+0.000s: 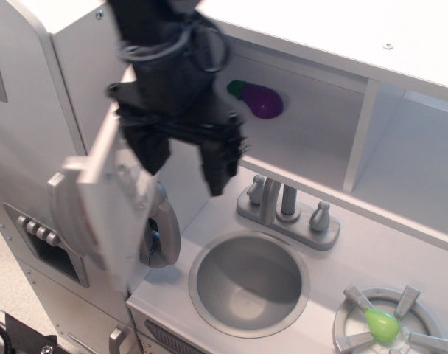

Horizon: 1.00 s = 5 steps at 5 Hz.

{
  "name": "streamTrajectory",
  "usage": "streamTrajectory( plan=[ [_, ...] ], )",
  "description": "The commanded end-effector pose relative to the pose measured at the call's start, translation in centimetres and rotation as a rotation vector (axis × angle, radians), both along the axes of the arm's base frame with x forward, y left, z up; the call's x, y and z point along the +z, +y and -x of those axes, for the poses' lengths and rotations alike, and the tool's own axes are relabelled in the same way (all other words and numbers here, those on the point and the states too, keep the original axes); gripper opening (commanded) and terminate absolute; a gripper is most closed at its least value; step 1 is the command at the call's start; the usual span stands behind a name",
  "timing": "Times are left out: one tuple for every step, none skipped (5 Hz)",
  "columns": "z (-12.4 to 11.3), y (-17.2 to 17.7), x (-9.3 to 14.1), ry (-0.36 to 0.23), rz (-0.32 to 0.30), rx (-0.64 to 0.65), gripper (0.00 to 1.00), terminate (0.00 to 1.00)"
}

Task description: Open microwave

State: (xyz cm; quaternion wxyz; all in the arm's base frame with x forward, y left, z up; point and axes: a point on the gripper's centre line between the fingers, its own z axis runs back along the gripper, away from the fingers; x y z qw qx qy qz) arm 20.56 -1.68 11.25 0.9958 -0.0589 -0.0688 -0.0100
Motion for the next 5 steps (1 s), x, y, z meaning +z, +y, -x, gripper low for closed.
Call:
streamTrajectory(
  plan=[
    [-0.2,1.9,4.4,-0.027,0.002,0.041,1.00,0.00],
    [-0.7,2.2,7.3,-0.003,0.013,0.033,1.00,0.00],
    [-1.1,3.6,8.6,0.039,-0.002,0.019,1.00,0.00],
    [-1.1,3.6,8.6,0.039,-0.002,0.019,1.00,0.00],
    [-1.1,3.6,8.6,0.039,-0.002,0.019,1.00,1.00]
  ],
)
